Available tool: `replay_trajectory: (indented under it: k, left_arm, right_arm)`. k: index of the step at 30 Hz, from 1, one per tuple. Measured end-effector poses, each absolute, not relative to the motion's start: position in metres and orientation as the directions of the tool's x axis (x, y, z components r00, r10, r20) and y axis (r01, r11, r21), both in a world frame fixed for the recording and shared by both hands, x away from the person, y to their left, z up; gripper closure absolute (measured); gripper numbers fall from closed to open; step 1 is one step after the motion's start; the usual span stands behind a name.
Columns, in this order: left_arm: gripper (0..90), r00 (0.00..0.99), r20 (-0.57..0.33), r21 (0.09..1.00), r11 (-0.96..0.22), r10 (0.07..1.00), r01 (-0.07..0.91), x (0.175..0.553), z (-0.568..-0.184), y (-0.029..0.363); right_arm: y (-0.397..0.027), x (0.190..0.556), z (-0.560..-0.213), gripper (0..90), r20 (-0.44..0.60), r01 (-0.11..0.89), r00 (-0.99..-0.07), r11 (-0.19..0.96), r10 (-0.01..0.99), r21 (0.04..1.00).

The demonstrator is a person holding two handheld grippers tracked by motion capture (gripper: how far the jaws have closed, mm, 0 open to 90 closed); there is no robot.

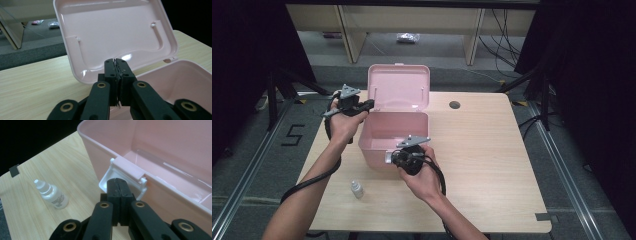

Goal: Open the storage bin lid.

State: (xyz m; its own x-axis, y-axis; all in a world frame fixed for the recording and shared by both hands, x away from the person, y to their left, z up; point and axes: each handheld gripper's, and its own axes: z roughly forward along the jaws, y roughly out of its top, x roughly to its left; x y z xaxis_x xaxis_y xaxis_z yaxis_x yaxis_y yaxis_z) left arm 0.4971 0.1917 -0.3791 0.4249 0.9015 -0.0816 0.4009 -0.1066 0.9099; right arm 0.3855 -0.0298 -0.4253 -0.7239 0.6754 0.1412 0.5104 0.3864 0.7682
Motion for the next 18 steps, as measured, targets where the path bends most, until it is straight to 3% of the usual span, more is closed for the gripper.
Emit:
replay_trajectory:
  k: [18]
  left_arm:
    - [86.3,0.454,-0.092,0.924,-0.094,0.886,0.37,0.457,-0.383,0.212]
  right_arm:
    - [-0.023,0.382,-0.436,90.0,0.161,0.563,-0.715,0.424,0.681,0.709]
